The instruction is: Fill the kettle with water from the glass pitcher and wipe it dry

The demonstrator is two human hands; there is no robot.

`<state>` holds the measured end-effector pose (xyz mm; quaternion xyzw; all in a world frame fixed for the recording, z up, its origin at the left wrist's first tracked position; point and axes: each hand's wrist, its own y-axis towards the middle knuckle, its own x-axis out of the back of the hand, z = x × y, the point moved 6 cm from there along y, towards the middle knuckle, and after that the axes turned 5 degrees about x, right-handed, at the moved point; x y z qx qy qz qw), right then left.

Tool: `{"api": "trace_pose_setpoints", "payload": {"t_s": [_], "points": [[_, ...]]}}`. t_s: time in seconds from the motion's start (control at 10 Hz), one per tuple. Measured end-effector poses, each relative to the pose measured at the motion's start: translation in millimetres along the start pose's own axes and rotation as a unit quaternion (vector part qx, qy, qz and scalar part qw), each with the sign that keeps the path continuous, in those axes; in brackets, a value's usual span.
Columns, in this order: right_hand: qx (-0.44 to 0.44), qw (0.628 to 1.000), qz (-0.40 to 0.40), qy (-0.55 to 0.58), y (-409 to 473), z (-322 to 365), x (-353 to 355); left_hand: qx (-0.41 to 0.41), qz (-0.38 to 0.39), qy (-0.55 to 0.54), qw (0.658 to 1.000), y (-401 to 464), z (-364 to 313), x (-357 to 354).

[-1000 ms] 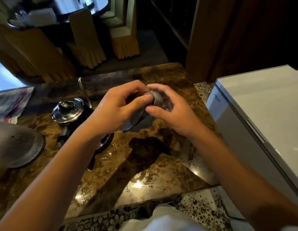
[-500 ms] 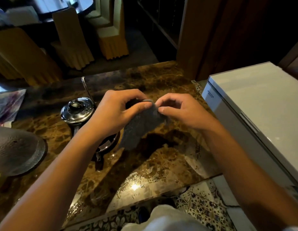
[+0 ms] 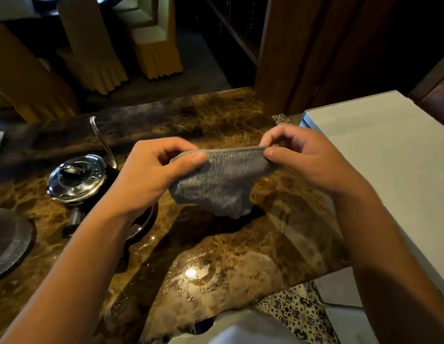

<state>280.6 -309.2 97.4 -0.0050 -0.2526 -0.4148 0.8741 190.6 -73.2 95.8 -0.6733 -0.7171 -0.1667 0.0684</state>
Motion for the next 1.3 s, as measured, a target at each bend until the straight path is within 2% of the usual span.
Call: {"api": "trace_pose_setpoints", "payload": {"t_s": [0.1,0.2,0.3,0.4,0.5,0.6,0.7,0.8,0.9,1.0,1.1,1.2,1.3], "points": [[0.034,0.998,0.052,0.024,-20.2,6.9,17.6,0.016,0.071,-0.035,0.997,-9.9,3.3,-9.6],[0.024,0.998,0.051,0.012,-15.3,-17.6,36.6,0.050,0.076,-0.011,0.996,5.6,20.4,-26.2],[0.002,0.998,0.069,-0.008,14.2,-58.7,42.9,0.096,0.047,0.049,0.993,40.0,52.3,-35.8],[-0.051,0.995,0.079,-0.041,53.6,-115.2,40.8,0.140,0.018,0.154,0.978,72.8,89.7,-40.7],[-0.090,0.992,0.051,-0.079,92.4,-160.1,31.4,0.157,-0.010,0.298,0.942,99.9,115.0,-39.3],[-0.112,0.986,0.003,-0.120,120.3,-180.1,19.7,0.145,-0.100,0.387,0.905,115.0,123.3,-29.0],[-0.086,0.972,-0.057,-0.209,120.3,-182.0,10.4,0.094,-0.164,0.435,0.880,106.7,120.5,-30.9],[-0.017,0.963,-0.098,-0.249,96.4,-174.5,0.7,0.043,-0.059,0.502,0.862,89.5,128.6,-63.0],[0.013,0.940,0.014,-0.342,72.1,-184.8,-24.6,0.108,0.021,0.526,0.843,75.3,151.8,-70.0],[-0.014,0.899,0.120,-0.421,57.3,-207.9,-34.8,0.138,0.081,0.545,0.823,67.9,170.1,-64.2],[-0.044,0.881,0.146,-0.448,50.7,-215.4,-33.4,0.150,0.115,0.562,0.805,61.7,180.3,-60.5],[-0.071,0.892,0.140,-0.423,57.4,-198.1,-32.9,0.155,0.097,0.558,0.810,64.4,175.3,-54.4],[-0.013,0.914,0.067,-0.399,86.7,-148.7,-31.7,0.156,-0.049,0.497,0.852,74.9,139.5,-27.0]]}}
